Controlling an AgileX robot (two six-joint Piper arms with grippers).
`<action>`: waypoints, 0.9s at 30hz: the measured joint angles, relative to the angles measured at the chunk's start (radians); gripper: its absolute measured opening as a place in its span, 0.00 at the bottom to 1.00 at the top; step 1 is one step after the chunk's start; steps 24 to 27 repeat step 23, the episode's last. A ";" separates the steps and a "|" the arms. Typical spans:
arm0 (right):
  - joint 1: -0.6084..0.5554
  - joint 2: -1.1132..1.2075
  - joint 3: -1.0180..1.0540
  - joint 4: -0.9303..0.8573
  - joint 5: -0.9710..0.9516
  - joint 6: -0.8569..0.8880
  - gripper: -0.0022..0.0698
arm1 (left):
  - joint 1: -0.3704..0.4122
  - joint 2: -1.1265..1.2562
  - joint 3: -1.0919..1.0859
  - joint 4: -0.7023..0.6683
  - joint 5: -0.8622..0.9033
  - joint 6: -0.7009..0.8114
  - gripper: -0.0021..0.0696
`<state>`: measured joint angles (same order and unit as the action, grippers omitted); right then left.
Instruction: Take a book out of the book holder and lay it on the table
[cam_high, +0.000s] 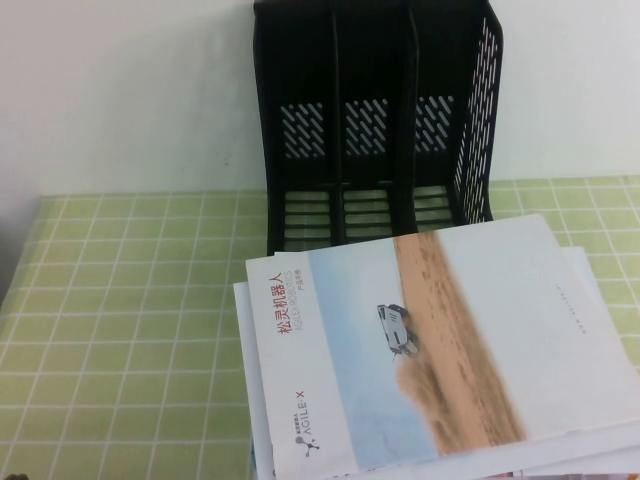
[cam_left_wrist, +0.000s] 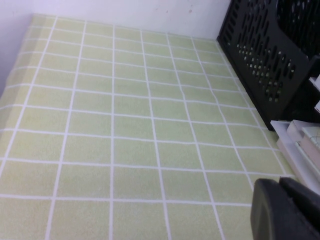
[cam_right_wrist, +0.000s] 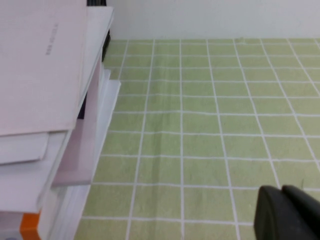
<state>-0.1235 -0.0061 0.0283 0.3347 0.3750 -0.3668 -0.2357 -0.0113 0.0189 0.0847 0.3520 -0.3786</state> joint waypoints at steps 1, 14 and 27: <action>0.000 -0.002 0.000 -0.008 -0.002 0.000 0.03 | 0.000 -0.002 0.000 0.000 0.000 0.000 0.03; 0.002 -0.005 0.000 -0.033 0.000 0.041 0.03 | 0.000 -0.002 0.000 0.006 0.000 0.000 0.03; 0.002 -0.005 0.000 -0.033 0.000 0.051 0.03 | 0.000 -0.002 0.000 0.007 0.000 0.000 0.03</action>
